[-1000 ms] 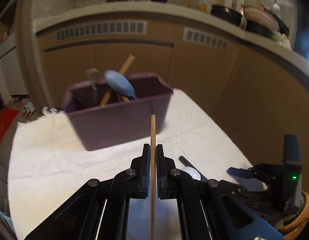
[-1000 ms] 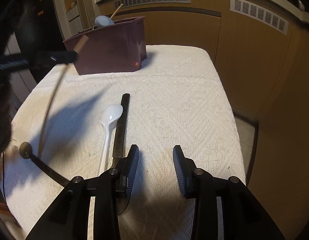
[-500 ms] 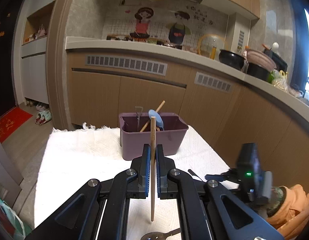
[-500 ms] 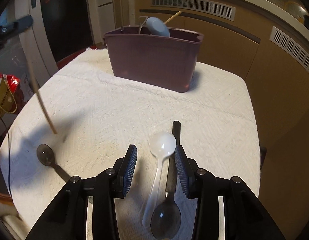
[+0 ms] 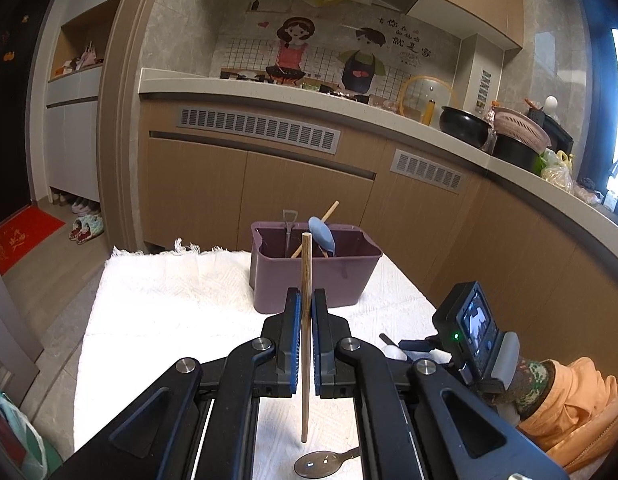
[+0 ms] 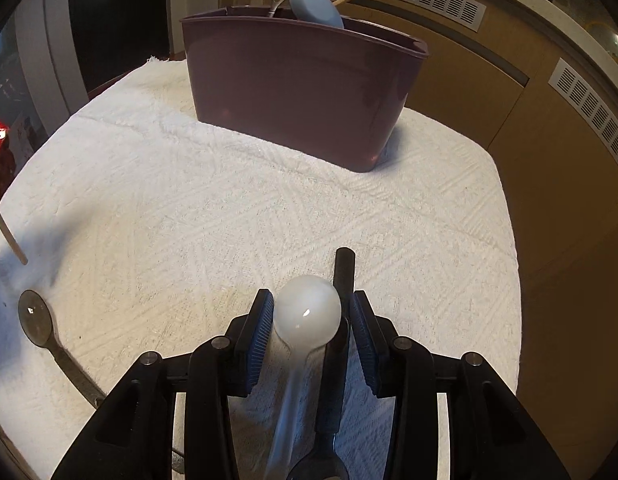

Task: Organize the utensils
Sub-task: 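Carry the chopstick and white spoon over the purple caddy and release them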

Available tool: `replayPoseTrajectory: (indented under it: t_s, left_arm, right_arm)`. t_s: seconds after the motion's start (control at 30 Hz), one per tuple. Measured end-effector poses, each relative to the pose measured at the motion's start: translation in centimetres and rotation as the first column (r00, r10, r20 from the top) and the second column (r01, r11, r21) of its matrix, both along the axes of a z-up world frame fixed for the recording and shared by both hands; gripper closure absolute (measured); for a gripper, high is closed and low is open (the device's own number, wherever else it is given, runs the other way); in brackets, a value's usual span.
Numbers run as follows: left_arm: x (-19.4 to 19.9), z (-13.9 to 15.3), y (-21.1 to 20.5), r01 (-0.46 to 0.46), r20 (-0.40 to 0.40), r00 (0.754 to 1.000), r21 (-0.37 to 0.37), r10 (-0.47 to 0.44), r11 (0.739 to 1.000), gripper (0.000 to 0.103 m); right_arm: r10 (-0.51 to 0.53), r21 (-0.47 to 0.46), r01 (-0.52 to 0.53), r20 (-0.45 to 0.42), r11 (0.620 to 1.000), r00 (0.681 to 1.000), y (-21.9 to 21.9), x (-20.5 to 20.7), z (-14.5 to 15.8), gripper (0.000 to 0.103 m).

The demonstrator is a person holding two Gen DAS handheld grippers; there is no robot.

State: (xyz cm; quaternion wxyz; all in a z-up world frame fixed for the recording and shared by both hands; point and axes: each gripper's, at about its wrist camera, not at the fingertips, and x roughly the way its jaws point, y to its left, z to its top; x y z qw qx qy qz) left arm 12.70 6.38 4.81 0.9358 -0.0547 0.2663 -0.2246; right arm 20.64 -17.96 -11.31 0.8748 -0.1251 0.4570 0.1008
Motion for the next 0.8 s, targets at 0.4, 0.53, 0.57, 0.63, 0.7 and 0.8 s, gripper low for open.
replayPoseTrajectory:
  t_s: [0.4, 0.53, 0.57, 0.63, 0.7, 0.8]
  left_arm:
    - [-0.5, 0.6, -2.1, 0.034, 0.000, 0.999, 0.035, -0.034, 0.999, 0.100]
    - [-0.3, 1.7, -2.9, 0.045, 0.014, 0.999, 0.042, -0.045, 0.998, 0.100]
    - [-0.2, 2.0, -3.2, 0.043, 0.021, 0.999, 0.048, -0.044, 0.998, 0.100]
    - [0.2, 3.0, -3.6, 0.041, 0.042, 0.998, 0.060, -0.043, 0.997, 0.100]
    - [0.7, 4.3, -4.0, 0.035, 0.069, 0.997, 0.063, -0.040, 0.997, 0.100]
    - [2.0, 6.2, -4.3, 0.025, 0.110, 0.993, 0.061, -0.031, 0.998, 0.100]
  right_arm:
    - [0.011, 0.098, -0.024, 0.129, 0.995, 0.992, -0.6, -3.5, 6.3, 0.068]
    - [0.031, 0.123, -0.062, 0.239, 0.990, 0.971, 0.0, -4.8, 10.4, 0.068]
    - [0.032, 0.130, -0.069, 0.267, 0.989, 0.963, 0.2, -5.0, 11.4, 0.068]
    - [0.036, 0.136, -0.087, 0.337, 0.987, 0.941, 0.5, -5.1, 13.6, 0.068]
    - [0.031, 0.144, -0.098, 0.407, 0.985, 0.913, 0.5, -4.8, 15.9, 0.068]
    - [0.010, 0.164, -0.101, 0.478, 0.981, 0.878, 0.2, -3.8, 19.1, 0.068]
